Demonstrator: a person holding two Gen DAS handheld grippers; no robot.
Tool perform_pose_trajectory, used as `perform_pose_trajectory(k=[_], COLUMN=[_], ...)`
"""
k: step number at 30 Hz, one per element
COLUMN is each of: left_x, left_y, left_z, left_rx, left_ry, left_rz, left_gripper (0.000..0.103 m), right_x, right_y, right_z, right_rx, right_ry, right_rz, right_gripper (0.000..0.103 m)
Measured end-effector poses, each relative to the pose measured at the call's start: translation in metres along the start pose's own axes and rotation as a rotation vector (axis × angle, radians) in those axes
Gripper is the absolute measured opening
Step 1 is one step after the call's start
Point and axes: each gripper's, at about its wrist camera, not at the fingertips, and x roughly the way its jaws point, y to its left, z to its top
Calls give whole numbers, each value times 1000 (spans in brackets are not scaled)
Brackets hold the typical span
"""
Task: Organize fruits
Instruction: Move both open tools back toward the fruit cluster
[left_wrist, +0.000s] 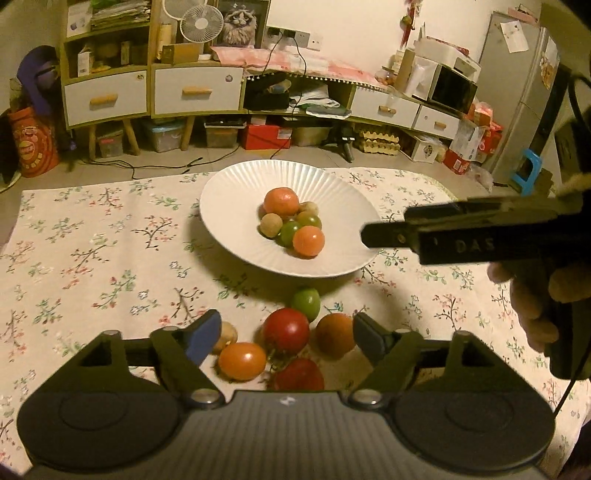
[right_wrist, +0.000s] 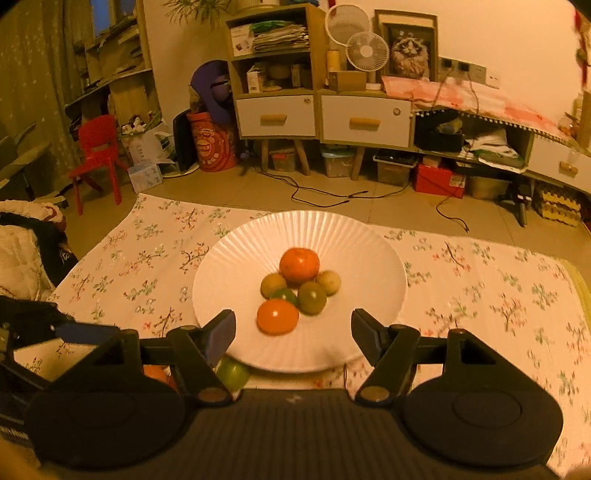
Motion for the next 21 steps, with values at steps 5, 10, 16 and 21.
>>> perform_pose_trajectory(k=[5,10,16,21], left_x=[-7,-11,-16,-17], left_y=[2,2,3,5], left_z=[-7,-12,-19,-27], left_rx=[-3,-10,-25,-40], left_ry=[5,3,2,10], left_rz=[3,1,-7,-18], left_gripper=[87,90,95,96], right_x=[-8,-16,-22,-22], right_y=[1,2,4,6], right_z=[-12,-24,-35,-41], right_rx=[8,15,7,21], right_ry=[4,3,-1,8], right_rz=[-10,-20,-33,-27], right_gripper=[69,78,92,94])
